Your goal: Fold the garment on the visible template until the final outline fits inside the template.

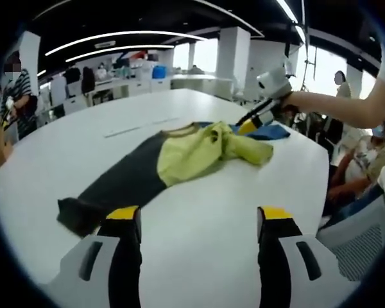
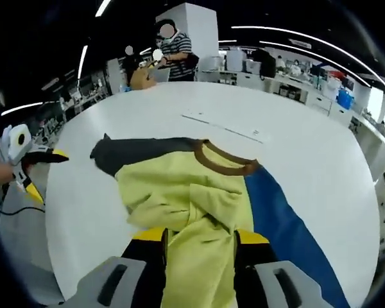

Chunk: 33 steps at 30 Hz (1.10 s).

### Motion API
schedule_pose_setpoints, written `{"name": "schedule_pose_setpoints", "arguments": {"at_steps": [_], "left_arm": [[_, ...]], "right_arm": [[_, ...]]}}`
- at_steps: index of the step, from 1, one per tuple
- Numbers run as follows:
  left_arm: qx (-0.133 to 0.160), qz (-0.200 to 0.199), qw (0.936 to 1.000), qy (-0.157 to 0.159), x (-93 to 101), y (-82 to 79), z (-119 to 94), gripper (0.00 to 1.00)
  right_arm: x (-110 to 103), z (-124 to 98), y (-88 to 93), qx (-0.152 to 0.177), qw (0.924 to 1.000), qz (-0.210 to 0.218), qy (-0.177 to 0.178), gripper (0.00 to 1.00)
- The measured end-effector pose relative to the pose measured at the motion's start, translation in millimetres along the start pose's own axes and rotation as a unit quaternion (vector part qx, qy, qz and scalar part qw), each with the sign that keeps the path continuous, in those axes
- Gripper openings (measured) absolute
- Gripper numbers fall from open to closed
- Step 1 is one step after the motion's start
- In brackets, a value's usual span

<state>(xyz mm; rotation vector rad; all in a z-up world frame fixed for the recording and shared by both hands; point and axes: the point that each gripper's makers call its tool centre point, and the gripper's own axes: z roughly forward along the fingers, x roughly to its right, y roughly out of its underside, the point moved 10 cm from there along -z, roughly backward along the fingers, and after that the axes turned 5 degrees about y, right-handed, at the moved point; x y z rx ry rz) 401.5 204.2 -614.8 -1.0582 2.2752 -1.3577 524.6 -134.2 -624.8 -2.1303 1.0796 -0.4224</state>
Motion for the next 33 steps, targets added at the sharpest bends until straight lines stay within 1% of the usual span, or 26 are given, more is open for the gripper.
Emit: {"name": "schedule_pose_setpoints", "arguments": {"at_steps": [1,5,8,12,14,16,18,22,27,30,33], "left_arm": [[0.002,0.001,1.0,0.003,0.5,-2.4,2.4,0.68],[0.003,0.003,1.0,0.003,2.1,-9.3,10.3,0.66],[0.013,-0.007,0.9998,0.011,4.8,-15.8,18.3,0.63],[0.013,0.004,0.9998,0.016,10.4,-24.6,30.2,0.6],[0.018,0.003,0.9997,0.019,12.2,-28.6,34.9,0.58],[0.021,0.003,0.9995,0.025,14.8,-33.1,40.7,0.58],[0.022,0.014,0.9994,0.024,17.5,-37.8,46.4,0.57],[0.021,0.02,0.9991,0.03,22.5,-45.5,57.8,0.53],[0.019,0.027,0.9989,0.034,26.2,-50.7,70.0,0.49],[0.024,0.016,0.9989,0.036,28.4,-53.6,77.1,0.46],[0.026,0.018,0.9989,0.035,31.0,-55.3,83.7,0.42]], "right_arm": [[-0.5,0.4,0.5,0.0,1.0,0.001,-0.002,0.39],[-13.3,-11.5,6.6,0.002,1.0,0.003,-0.009,0.39],[-18.9,-16.1,10.3,0.005,0.9999,0.006,-0.014,0.38],[-28.0,-22.6,18.1,0.006,0.9998,0.01,-0.019,0.37],[-31.8,-25.1,21.7,0.007,0.9997,0.014,-0.019,0.37],[-35.2,-26.5,24.8,0.007,0.9996,0.016,-0.021,0.37],[-38.9,-27.9,28.9,0.006,0.9995,0.019,-0.023,0.36],[-45.9,-30.4,35.7,0.006,0.9993,0.027,-0.025,0.35],[-53.0,-32.1,41.4,0.009,0.999,0.034,-0.026,0.32],[-57.0,-31.0,45.2,0.008,0.9991,0.033,-0.026,0.29],[-58.7,-29.5,47.7,0.006,0.9991,0.034,-0.023,0.28]]}}
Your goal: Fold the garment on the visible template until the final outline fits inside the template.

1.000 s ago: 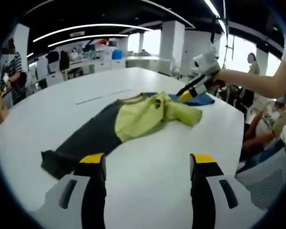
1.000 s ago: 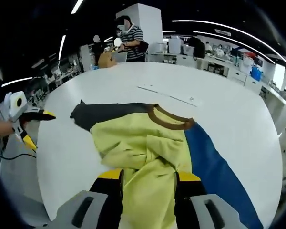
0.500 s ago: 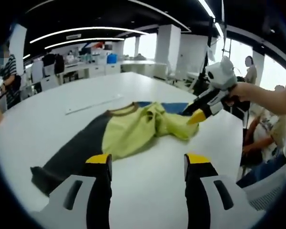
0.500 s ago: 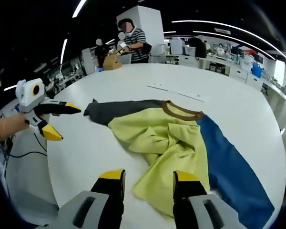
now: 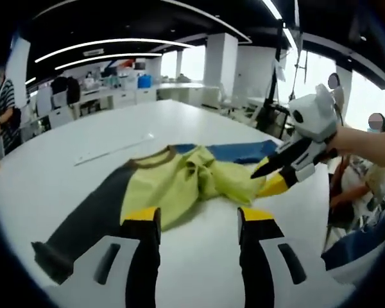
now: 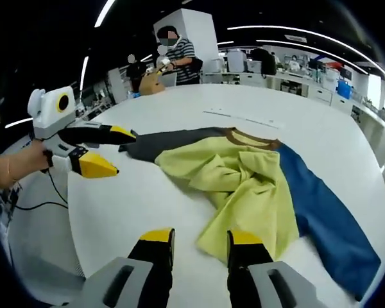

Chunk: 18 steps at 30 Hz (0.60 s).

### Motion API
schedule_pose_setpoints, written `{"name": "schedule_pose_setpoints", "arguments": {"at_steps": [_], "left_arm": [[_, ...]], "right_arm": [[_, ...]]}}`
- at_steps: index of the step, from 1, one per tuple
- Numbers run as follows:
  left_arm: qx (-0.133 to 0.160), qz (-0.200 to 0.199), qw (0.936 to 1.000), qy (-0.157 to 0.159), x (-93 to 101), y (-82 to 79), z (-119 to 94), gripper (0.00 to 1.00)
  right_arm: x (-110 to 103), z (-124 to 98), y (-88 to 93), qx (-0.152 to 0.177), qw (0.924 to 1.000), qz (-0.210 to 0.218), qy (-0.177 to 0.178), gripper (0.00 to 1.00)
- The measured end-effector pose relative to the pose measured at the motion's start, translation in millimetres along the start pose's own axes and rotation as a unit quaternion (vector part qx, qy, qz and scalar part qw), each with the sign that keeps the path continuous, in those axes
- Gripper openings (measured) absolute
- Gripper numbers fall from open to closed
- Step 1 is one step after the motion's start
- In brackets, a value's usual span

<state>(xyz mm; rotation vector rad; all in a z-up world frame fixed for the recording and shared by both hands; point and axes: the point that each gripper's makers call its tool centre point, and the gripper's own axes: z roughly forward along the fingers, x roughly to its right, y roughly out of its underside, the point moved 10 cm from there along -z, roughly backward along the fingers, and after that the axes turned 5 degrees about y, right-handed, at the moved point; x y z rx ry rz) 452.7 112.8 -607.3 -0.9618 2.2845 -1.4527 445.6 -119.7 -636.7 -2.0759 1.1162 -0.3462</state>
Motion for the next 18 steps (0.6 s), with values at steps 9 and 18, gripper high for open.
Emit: {"name": "schedule_pose_setpoints", "arguments": {"at_steps": [9,18], "left_arm": [[0.001,-0.008,1.0,0.006,4.1,-2.1,25.0,0.32],[-0.007,-0.014,0.9999,0.002,5.2,-0.3,47.3,0.26]], "right_arm": [[-4.6,4.9,10.3,0.004,0.9993,0.034,0.016,0.21],[-8.3,9.7,18.3,0.004,0.9955,0.083,0.047,0.14]]}}
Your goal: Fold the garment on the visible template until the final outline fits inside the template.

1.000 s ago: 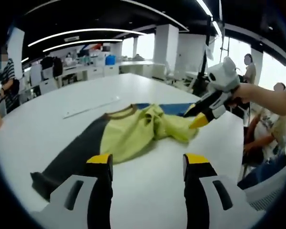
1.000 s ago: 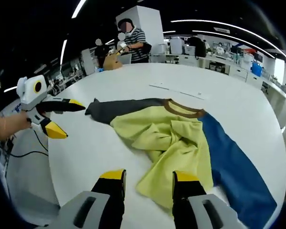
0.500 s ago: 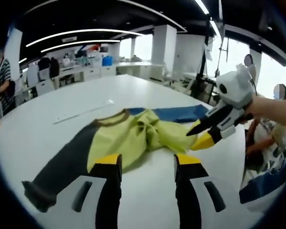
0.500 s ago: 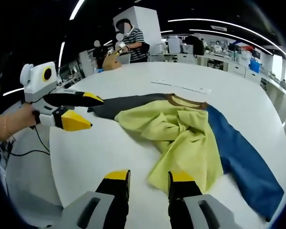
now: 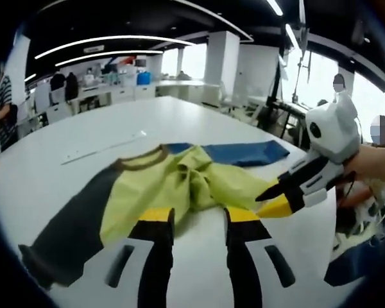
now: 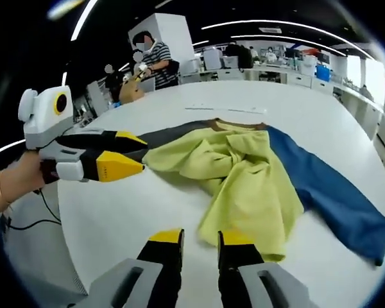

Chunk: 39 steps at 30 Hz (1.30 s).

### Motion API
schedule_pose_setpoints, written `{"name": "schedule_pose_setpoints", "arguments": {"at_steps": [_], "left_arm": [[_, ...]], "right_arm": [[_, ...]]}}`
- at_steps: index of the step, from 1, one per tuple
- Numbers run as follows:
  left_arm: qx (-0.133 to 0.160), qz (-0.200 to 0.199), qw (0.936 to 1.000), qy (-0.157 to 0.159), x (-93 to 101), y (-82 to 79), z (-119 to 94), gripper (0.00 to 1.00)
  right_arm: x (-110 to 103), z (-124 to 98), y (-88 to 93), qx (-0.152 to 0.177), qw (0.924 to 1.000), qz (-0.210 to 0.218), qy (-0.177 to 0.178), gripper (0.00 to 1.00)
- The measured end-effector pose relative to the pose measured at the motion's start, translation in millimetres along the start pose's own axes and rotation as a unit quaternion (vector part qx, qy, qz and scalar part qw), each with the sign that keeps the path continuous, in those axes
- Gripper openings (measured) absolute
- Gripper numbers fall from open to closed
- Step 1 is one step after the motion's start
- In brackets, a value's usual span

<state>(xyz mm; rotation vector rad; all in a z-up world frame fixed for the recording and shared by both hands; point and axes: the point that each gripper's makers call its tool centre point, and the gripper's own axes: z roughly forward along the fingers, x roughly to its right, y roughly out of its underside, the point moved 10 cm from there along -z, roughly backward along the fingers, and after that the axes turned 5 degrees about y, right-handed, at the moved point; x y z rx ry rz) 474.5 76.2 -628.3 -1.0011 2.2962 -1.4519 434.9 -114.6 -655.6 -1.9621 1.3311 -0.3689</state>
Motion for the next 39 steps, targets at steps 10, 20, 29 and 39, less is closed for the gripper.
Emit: {"name": "schedule_pose_setpoints", "arguments": {"at_steps": [10,20,29,39], "left_arm": [[-0.012,-0.01,0.9999,0.006,3.2,1.5,21.4,0.19],[-0.025,-0.014,0.9996,0.001,4.5,3.1,43.7,0.14],[-0.045,-0.028,0.9986,-0.001,-1.1,5.5,53.4,0.03],[-0.037,-0.021,0.9991,-0.003,-2.1,0.9,45.9,0.0]], "right_arm": [[-4.1,5.2,3.2,0.007,0.9993,0.029,0.022,0.11],[-1.7,15.6,6.8,-0.001,0.9981,0.044,0.044,0.07],[-0.2,18.5,7.2,-0.007,0.997,0.055,0.054,0.0],[1.9,16.4,8.9,-0.007,0.9974,0.044,0.056,0.0]]}}
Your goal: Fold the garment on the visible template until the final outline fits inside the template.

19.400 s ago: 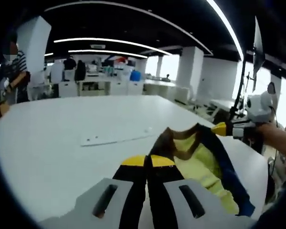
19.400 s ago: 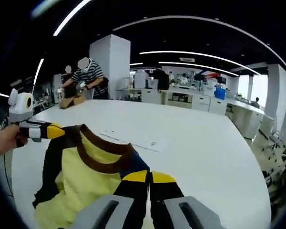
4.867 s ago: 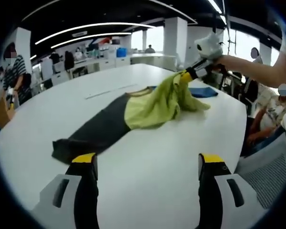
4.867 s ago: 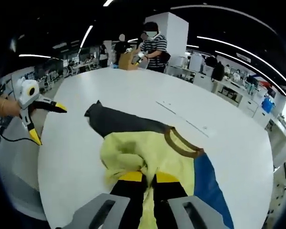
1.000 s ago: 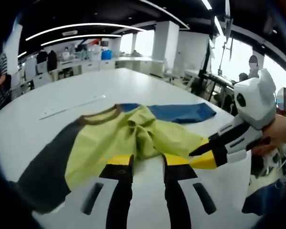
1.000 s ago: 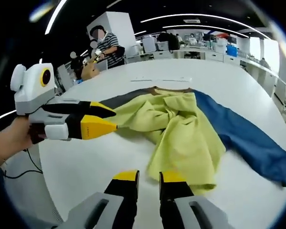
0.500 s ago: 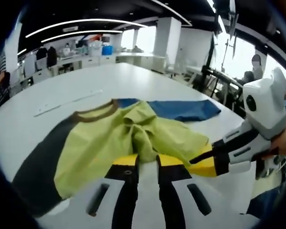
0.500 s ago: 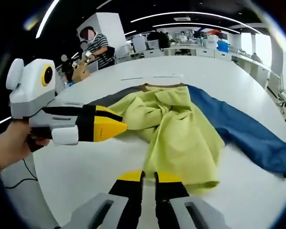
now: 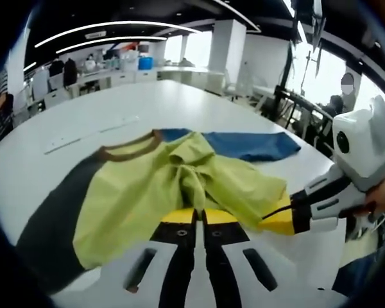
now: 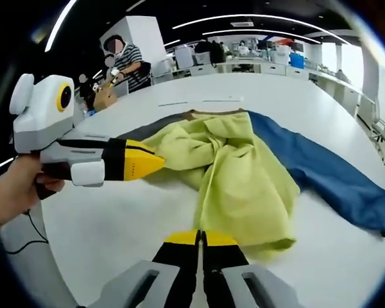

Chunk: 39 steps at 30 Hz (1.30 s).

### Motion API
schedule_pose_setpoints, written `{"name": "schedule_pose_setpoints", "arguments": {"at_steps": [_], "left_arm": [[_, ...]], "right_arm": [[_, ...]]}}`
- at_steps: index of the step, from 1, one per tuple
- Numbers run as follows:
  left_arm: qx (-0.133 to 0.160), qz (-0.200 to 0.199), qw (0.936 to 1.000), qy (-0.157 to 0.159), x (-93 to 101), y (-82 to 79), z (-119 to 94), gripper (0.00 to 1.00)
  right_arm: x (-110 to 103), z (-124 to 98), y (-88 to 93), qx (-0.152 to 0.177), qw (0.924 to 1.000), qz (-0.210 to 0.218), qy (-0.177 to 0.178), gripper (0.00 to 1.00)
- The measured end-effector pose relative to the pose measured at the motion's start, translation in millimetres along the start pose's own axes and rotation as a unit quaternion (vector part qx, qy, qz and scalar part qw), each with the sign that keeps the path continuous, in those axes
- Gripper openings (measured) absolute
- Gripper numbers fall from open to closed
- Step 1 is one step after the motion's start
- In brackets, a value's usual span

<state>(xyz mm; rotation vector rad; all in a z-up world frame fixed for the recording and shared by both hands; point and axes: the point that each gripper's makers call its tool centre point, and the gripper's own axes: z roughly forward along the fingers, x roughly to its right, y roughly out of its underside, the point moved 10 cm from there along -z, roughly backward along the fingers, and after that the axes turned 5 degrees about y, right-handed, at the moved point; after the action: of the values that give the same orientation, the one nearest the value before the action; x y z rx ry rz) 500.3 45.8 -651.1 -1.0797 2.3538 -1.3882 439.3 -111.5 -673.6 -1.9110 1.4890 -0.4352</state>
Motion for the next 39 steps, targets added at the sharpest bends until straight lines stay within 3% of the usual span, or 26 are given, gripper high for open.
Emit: {"name": "schedule_pose_setpoints", "arguments": {"at_steps": [13,23,27,39], "left_arm": [[0.02,-0.024,0.9995,-0.003,-2.0,-7.3,-25.9,0.0],[0.03,-0.054,0.998,-0.009,-4.7,-4.2,-59.8,0.0],[0.023,-0.052,0.9982,-0.015,-4.2,-0.8,-71.6,0.0],[0.043,-0.074,0.9961,-0.019,-0.3,3.7,-110.5,0.0]], "right_arm": [[5.2,-26.6,-2.2,0.001,0.9991,-0.04,-0.015,0.0],[8.6,-50.6,-3.1,0.006,0.9953,-0.088,-0.04,0.0],[9.6,-57.8,-2.6,0.007,0.9944,-0.094,-0.048,0.0],[8.6,-78.2,6.4,-0.004,0.9912,-0.112,-0.071,0.0]]}}
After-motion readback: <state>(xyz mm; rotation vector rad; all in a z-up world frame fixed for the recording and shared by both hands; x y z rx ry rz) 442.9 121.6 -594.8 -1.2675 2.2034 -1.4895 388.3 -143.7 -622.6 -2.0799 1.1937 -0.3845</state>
